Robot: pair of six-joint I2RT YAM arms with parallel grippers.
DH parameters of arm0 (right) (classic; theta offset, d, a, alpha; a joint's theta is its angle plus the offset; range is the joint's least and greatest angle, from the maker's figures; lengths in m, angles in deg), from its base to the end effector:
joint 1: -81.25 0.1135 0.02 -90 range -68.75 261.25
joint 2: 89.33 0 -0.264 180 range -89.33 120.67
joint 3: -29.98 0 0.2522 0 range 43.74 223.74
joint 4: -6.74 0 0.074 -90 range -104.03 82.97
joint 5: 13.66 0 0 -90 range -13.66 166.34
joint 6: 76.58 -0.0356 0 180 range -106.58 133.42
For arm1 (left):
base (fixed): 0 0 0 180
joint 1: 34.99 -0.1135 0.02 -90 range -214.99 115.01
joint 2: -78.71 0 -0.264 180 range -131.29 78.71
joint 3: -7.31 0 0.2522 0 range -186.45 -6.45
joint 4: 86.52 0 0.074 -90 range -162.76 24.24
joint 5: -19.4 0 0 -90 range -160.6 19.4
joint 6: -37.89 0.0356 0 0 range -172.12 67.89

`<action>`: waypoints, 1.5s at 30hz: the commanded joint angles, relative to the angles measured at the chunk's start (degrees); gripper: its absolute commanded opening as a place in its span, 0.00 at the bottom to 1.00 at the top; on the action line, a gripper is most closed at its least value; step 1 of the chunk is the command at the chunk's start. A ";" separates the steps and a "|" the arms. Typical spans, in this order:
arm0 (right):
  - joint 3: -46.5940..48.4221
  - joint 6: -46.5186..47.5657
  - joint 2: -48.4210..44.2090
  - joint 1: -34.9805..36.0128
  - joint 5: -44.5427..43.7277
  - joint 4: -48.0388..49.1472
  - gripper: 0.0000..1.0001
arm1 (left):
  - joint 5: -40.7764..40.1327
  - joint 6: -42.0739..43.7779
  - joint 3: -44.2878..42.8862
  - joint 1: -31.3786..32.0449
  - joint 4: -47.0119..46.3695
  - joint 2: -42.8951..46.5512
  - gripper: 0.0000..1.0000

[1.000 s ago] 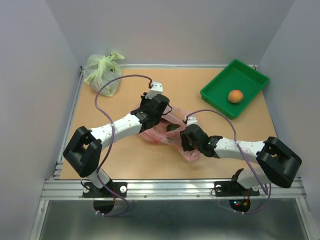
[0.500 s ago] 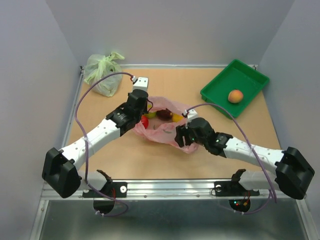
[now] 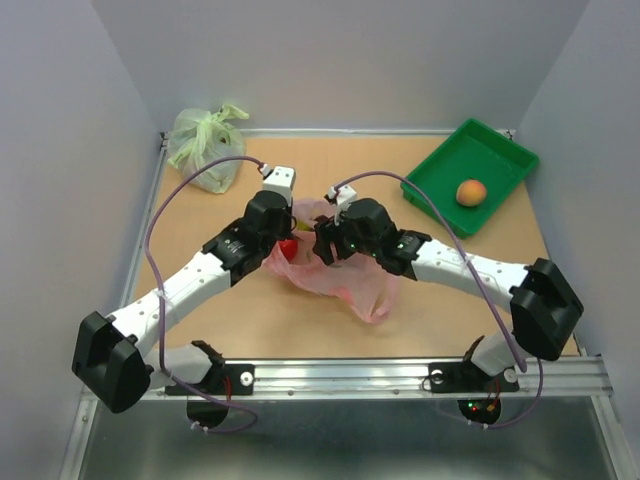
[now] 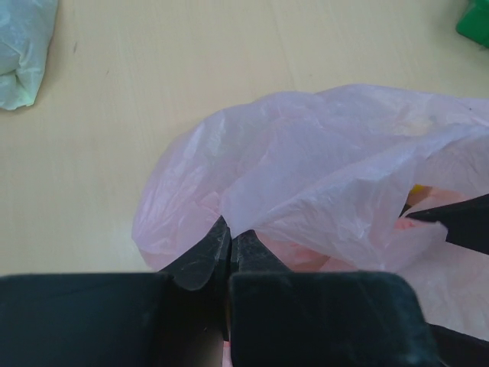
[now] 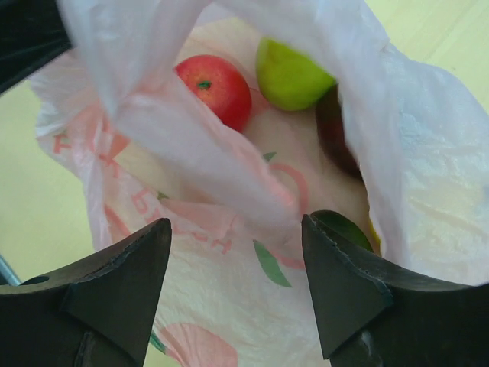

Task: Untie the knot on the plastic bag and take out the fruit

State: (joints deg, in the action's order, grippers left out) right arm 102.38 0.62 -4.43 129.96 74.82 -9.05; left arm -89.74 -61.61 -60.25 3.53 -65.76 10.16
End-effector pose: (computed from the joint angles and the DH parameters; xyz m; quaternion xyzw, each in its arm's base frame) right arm 0.2246 0.2543 0.2699 -0.2581 0.8187 0.2525 0.4465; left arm 0.2229 -0.1625 0.3150 0.1142 0.8136 -0.0994 0.5613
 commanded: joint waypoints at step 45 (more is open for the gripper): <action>17.57 27.21 32.26 -5.29 -4.11 10.10 0.99 | -0.46 0.27 4.05 -0.90 -6.48 4.83 0.00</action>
State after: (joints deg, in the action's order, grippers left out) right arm 117.98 27.20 27.40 125.15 68.26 -2.71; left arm -89.46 -61.83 -56.66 3.12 -69.95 14.75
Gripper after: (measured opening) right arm 0.989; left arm 0.090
